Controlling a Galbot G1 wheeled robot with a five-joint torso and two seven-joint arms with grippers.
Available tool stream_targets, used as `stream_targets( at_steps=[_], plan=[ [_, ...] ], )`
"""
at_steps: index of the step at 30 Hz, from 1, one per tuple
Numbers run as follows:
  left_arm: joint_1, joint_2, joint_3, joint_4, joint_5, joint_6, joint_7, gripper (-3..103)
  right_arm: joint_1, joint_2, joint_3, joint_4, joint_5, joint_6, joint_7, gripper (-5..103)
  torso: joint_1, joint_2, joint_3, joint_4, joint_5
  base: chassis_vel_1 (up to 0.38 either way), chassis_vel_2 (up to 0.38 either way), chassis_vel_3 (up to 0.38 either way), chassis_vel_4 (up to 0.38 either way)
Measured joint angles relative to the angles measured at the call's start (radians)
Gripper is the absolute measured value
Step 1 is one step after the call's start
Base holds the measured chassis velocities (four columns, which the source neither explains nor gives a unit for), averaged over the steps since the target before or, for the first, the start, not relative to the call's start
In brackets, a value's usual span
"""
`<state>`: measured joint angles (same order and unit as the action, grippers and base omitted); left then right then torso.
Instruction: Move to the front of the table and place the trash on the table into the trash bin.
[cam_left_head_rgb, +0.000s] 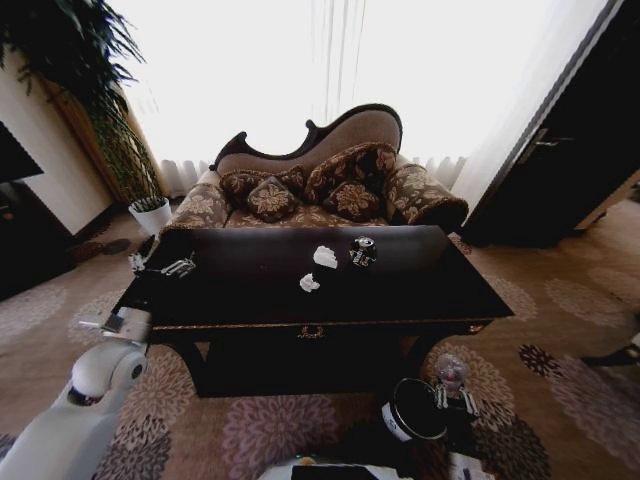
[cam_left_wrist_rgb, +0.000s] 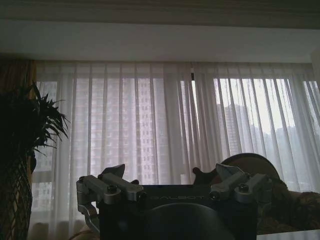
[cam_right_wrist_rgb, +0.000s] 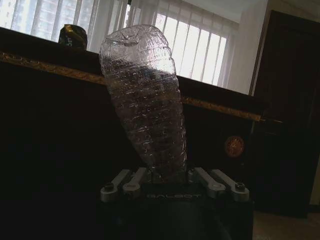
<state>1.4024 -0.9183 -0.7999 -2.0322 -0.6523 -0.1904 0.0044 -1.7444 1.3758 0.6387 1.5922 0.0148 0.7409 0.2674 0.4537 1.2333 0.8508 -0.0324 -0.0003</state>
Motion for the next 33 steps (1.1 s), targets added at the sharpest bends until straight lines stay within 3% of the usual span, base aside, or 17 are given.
stream_targets(
  at_steps=[8, 12, 18, 27, 33],
  plan=[
    [-0.026, -0.001, 0.029, 0.009, -0.026, 0.014, -0.003, 100, 0.137, -0.050, -0.089, -0.240, 0.029, -0.016, -0.011, 27, 0.000, 0.000, 0.000, -0.0001, 0.0000, 0.000, 0.000, 0.000, 0.000],
    [-0.040, 0.001, 0.066, -0.013, -0.047, 0.040, -0.027, 100, 0.260, -0.069, -0.138, -0.503, 0.031, 0.024, -0.014, 27, 0.000, 0.000, 0.000, -0.0003, 0.0004, 0.000, 0.000, 0.000, 0.000],
    [-0.053, 0.000, 0.110, -0.021, -0.053, 0.062, -0.052, 100, 0.382, -0.089, -0.149, -0.739, 0.010, 0.058, -0.029, 27, 0.000, 0.000, 0.000, -0.0003, 0.0001, 0.000, 0.000, 0.000, 0.000],
    [-0.051, 0.005, 0.117, -0.032, -0.057, 0.075, -0.064, 100, 0.543, -0.098, -0.154, -0.962, 0.021, 0.058, -0.049, 27, 0.000, 0.000, 0.000, 0.0000, 0.0000, 0.000, 0.000, 0.000, 0.000],
    [-0.046, 0.009, 0.113, -0.038, -0.061, 0.080, -0.068, 100, 0.565, -0.097, -0.139, -0.997, 0.032, 0.058, -0.082, 24, 0.000, 0.000, 0.000, -0.0001, 0.0000, 0.000, 0.000, 0.000, 0.000]
  ],
)
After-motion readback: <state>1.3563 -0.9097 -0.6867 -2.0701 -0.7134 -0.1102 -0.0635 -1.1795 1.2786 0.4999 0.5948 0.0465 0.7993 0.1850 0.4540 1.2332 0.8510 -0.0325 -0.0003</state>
